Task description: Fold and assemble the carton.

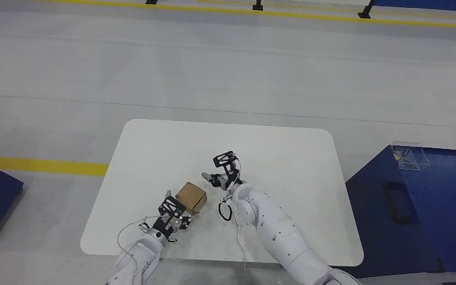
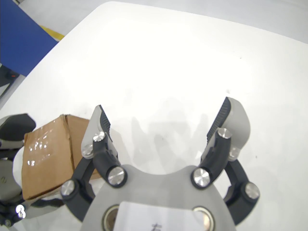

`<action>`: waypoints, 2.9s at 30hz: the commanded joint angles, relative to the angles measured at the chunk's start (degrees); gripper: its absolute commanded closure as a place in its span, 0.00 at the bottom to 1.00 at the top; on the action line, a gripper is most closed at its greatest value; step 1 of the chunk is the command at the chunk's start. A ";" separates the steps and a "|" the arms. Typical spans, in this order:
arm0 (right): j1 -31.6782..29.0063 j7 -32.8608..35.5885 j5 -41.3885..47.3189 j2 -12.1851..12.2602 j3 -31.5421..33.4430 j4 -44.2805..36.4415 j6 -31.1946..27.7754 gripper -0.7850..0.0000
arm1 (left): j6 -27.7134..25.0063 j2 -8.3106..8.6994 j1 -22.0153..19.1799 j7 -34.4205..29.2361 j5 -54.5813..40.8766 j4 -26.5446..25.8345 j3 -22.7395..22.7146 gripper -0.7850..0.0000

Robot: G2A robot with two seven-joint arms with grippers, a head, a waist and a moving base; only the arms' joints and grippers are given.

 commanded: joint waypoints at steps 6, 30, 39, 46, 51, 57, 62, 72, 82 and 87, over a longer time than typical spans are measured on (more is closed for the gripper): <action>0.30 0.89 -3.14 -0.87 -3.23 0.71 -1.73 0.00 | -4.05 0.06 -2.28 2.02 -2.14 4.20 0.14 0.00; 2.43 -1.67 -4.21 -2.31 -4.26 4.99 -1.40 0.00 | -5.91 0.66 -1.29 3.60 -1.97 2.08 1.03 0.98; 1.83 -7.78 0.40 0.14 5.21 0.91 4.85 0.00 | -10.69 0.07 2.18 1.07 -14.41 -4.76 2.37 1.00; -5.93 -4.96 -0.66 3.60 13.61 -14.92 3.91 0.00 | -11.60 -1.31 4.86 -16.99 -44.29 -11.66 3.82 1.00; -11.89 -0.82 -2.14 4.84 16.14 -24.92 3.44 0.00 | -7.45 -1.48 3.37 -33.83 -61.05 -13.36 3.51 1.00; -14.38 0.90 -2.58 5.14 16.06 -27.83 3.14 0.00 | -1.78 -1.67 -0.08 -39.46 -62.67 -9.09 4.66 0.19; -14.24 1.06 -2.32 5.15 15.76 -27.21 2.96 0.00 | -0.91 -1.84 -1.63 -38.39 -64.35 -6.65 4.80 0.00; -13.71 1.08 -1.92 5.12 15.11 -26.46 2.93 0.00 | 3.32 -0.46 5.90 -14.42 -42.34 -19.41 0.80 0.00; -13.49 2.42 -1.25 5.03 14.52 -26.25 2.54 0.00 | 4.84 0.18 8.19 2.82 -4.94 -20.56 8.78 1.00; -13.49 2.42 -1.25 5.03 14.52 -26.25 2.54 0.00 | 6.97 -0.45 6.43 0.66 -2.94 -18.08 11.58 1.00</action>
